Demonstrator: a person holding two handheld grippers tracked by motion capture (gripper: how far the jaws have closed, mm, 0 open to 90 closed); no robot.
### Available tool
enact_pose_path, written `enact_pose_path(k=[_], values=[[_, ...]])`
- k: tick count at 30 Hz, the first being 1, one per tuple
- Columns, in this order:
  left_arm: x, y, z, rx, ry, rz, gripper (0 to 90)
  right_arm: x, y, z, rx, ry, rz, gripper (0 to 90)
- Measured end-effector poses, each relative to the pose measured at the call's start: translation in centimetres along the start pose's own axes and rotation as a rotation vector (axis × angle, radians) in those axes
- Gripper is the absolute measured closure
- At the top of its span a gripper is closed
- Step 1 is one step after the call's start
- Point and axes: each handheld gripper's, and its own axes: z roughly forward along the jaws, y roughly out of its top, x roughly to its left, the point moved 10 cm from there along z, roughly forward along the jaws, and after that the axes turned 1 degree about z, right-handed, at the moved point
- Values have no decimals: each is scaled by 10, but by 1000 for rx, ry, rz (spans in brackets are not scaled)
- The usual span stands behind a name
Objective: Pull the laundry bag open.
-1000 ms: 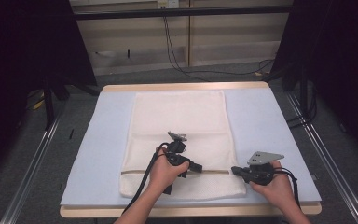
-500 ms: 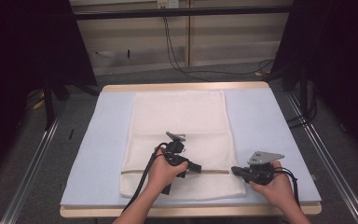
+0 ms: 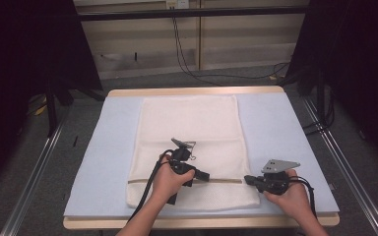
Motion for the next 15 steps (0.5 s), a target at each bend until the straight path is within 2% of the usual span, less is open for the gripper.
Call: enact_pose_path(k=[1, 3, 4, 5, 6, 10, 11, 15], values=[[2, 0, -1, -4, 11, 10, 873, 0, 0, 0, -1, 6, 2, 900], [2, 0, -3, -7, -1, -6, 873, 0, 0, 0, -1, 7, 3, 900], [4, -1, -5, -2, 8, 0, 873, 0, 0, 0, -1, 6, 3, 900], [3, -1, -5, -5, -5, -3, 873, 0, 0, 0, -1, 5, 2, 900], [4, -1, -6, -6, 9, -3, 873, 0, 0, 0, -1, 6, 1, 900], [5, -1, -7, -11, -7, -10, 873, 0, 0, 0, -1, 5, 1, 900], [7, -1, -8, -14, 8, -8, 873, 0, 0, 0, -1, 6, 2, 900], [10, -2, -12, -9, -2, -12, 873, 0, 0, 0, 0, 4, 3, 900]])
